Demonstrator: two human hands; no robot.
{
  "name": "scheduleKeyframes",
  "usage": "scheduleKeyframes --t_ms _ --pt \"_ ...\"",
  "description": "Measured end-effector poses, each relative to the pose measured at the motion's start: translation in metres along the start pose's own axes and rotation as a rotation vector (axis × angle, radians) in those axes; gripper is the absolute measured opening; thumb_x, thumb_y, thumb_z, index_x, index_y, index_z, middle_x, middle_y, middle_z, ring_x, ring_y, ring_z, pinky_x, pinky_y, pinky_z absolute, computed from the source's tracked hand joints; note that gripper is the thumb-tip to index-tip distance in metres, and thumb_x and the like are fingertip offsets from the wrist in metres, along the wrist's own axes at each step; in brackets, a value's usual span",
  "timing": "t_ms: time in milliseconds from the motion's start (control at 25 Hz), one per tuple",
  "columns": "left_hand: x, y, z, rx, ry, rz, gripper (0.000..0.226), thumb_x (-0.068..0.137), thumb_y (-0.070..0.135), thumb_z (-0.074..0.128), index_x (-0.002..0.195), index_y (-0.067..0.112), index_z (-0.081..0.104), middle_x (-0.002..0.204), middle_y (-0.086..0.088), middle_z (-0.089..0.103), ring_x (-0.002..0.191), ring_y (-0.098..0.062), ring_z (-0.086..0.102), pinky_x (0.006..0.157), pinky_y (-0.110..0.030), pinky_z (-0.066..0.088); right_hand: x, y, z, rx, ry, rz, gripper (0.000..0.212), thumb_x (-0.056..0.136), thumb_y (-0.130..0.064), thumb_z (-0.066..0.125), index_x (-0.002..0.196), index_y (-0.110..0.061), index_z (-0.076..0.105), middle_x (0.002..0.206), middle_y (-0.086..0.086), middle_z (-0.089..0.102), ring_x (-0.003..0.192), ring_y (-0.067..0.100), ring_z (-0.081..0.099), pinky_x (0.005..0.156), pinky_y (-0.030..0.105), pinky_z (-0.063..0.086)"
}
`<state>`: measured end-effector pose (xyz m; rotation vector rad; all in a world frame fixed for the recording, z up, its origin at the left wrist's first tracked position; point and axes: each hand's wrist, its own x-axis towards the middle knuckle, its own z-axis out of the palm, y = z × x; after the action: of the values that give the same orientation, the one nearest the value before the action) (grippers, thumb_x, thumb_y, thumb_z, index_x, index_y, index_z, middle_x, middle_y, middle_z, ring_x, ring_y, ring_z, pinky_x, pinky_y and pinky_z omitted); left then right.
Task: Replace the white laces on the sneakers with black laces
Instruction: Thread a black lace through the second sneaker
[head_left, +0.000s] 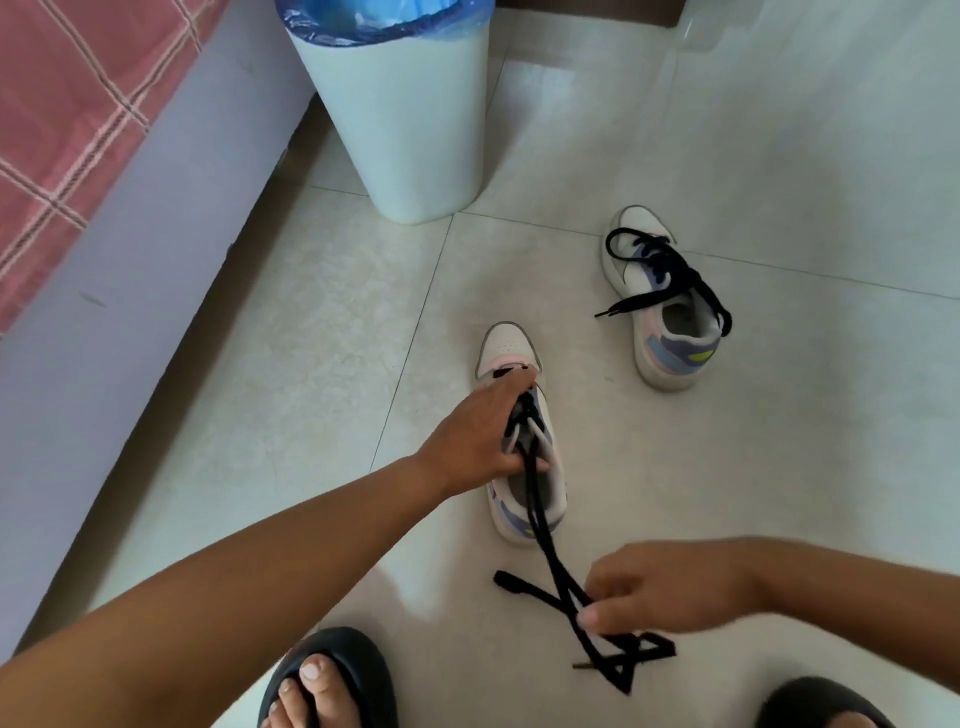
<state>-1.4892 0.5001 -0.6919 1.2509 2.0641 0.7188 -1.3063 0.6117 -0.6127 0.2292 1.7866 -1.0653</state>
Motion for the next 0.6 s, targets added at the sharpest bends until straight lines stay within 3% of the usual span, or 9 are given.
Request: scheduleKeyframes --t_ms 80,120,200,280,360,600 --pt "-0.010 -0.002 -0.003 0.052 0.091 -0.007 0.083 0.074 0.024 0.074 0.144 0.015 0.029 0.144 -0.001 0.036 0.132 -0.015 0.034 0.108 -0.028 0.032 0.011 0.022 -0.023 -0.408 0.300 0.164 0.036 0.095 -0.050 0.040 0.113 -0.021 0.052 0.115 -0.002 0.057 0.102 0.016 0.051 0.086 0.029 0.041" --pt "-0.016 -0.002 -0.004 0.050 0.125 -0.112 0.082 0.076 0.028 0.072 0.143 0.015 0.028 0.140 -0.001 0.036 0.129 -0.014 0.036 0.104 -0.030 0.036 0.018 0.026 -0.032 -0.442 0.474 0.188 0.028 0.096 -0.046 0.039 0.107 -0.023 0.049 0.108 -0.002 0.058 0.096 0.018 0.051 0.080 0.030 0.041" --pt "-0.026 0.000 0.000 0.041 0.082 -0.366 0.077 0.080 0.040 0.067 0.141 0.017 0.026 0.126 -0.001 0.043 0.115 -0.016 0.046 0.090 -0.032 0.044 0.033 0.021 -0.043 -0.274 0.693 0.155 0.019 0.096 -0.041 0.042 0.094 -0.022 0.038 0.088 -0.001 0.057 0.077 0.020 0.050 0.066 0.032 0.037" --pt "-0.031 0.005 0.008 0.043 -0.038 -0.441 0.065 0.083 0.047 0.061 0.133 0.017 0.031 0.103 0.001 0.056 0.094 -0.018 0.058 0.076 -0.032 0.046 0.048 0.002 -0.046 -0.153 0.720 0.079 0.025 0.094 -0.039 0.047 0.093 -0.020 0.031 0.076 0.000 0.054 0.064 0.019 0.048 0.058 0.033 0.036" --pt "-0.027 0.008 0.014 0.055 -0.025 -0.437 0.055 0.087 0.047 0.054 0.127 0.015 0.034 0.090 0.001 0.060 0.083 -0.020 0.061 0.067 -0.030 0.044 0.062 -0.014 -0.046 -0.166 0.723 0.038 0.027 0.092 -0.035 0.049 0.094 -0.018 0.028 0.072 -0.002 0.050 0.059 0.016 0.045 0.053 0.030 0.033" --pt "-0.021 0.006 0.019 0.295 0.004 -0.311 0.058 0.095 0.044 0.039 0.144 0.019 0.021 0.103 -0.005 0.062 0.083 -0.025 0.063 0.060 -0.031 0.045 0.079 -0.007 -0.050 -0.074 0.778 -0.058 0.021 0.092 -0.024 0.051 0.101 -0.018 0.033 0.072 0.002 0.051 0.067 0.026 0.052 0.059 0.034 0.039"
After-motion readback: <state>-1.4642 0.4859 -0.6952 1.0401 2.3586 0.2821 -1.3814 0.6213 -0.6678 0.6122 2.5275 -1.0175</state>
